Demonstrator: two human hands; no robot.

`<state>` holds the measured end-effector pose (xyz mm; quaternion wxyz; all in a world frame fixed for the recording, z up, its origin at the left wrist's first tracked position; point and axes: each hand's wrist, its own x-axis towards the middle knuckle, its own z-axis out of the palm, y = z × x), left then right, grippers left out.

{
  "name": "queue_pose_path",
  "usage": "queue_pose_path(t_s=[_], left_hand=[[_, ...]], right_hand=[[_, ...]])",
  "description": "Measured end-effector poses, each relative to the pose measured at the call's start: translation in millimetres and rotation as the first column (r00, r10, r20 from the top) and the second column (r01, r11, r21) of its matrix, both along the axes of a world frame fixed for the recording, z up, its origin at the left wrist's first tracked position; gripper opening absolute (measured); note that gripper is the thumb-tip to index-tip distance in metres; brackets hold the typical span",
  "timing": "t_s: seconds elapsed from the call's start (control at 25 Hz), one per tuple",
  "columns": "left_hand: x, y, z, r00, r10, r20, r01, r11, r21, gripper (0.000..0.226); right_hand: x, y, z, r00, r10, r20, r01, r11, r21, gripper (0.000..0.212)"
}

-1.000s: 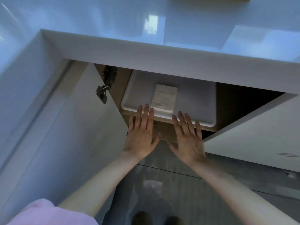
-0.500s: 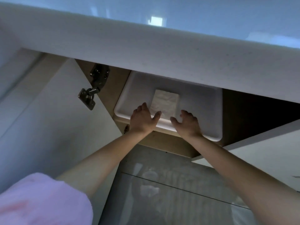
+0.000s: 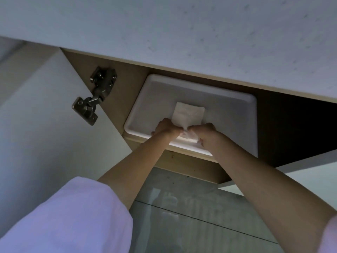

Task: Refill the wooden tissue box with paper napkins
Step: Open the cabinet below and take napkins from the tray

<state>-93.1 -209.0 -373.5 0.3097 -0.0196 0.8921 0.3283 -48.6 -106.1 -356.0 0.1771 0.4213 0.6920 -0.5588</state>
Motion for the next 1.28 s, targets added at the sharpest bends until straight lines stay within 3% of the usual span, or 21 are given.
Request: queue_pose_path(t_s=[0.12, 0.2, 0.36, 0.56, 0.64, 0.72, 0.8, 0.84, 1.04, 1.28], left_hand=[[-2.5, -2.8, -0.5, 0.999, -0.007, 0.034, 0.006, 1.000, 0.018, 0.052], [-0.6, -4.4, 0.2, 0.999, 0.027, 0.034, -0.029, 0.997, 0.076, 0.051], [17.2, -19.6, 18.9, 0.995, 0.065, 0.081, -0.082, 0.972, 0.219, 0.045], [65.0, -58.1, 74.0, 0.983, 0.044, 0.178, -0.117, 0.898, 0.424, 0.047], [90.5, -76.4, 98.2, 0.949, 0.055, 0.312, -0.222, 0.817, 0.532, 0.050], [120.1, -94.2, 124.8, 0.875, 0.041, 0.483, -0.382, 0.671, 0.635, 0.046], [151.3, -111.0, 151.6, 0.782, 0.019, 0.623, -0.531, 0.545, 0.650, 0.048], [165.2, -118.2, 164.4, 0.753, 0.027, 0.658, -0.572, 0.523, 0.632, 0.052], [215.3, -144.4, 233.6, 0.776, 0.033, 0.629, -0.534, 0.563, 0.630, 0.055], [250.4, -166.6, 323.8, 0.921, 0.043, 0.388, -0.314, 0.674, 0.668, 0.056]], right_hand=[[-2.4, -3.6, -0.3, 0.998, -0.051, -0.025, 0.049, 0.997, -0.063, 0.054], [0.2, -8.6, -0.7, 0.995, -0.087, -0.043, 0.086, 0.996, -0.016, 0.052], [17.6, -18.0, 15.2, 0.993, -0.012, -0.115, 0.026, 0.992, 0.119, 0.048], [74.2, -33.8, 68.7, 0.987, 0.013, -0.160, -0.004, 0.998, 0.058, 0.033], [107.1, -44.3, 96.8, 0.986, -0.014, -0.164, 0.006, 0.999, -0.049, 0.033], [140.6, -56.5, 125.0, 0.986, -0.012, -0.166, -0.011, 0.991, -0.137, 0.040], [172.7, -70.2, 154.3, 0.988, -0.008, -0.152, -0.022, 0.980, -0.196, 0.044], [187.4, -76.5, 169.0, 0.991, -0.002, -0.137, -0.030, 0.973, -0.228, 0.043], [246.7, -98.8, 242.3, 0.994, 0.005, -0.106, -0.038, 0.947, -0.319, 0.039], [288.1, -118.9, 330.4, 0.993, -0.025, -0.118, -0.015, 0.946, -0.324, 0.033]])
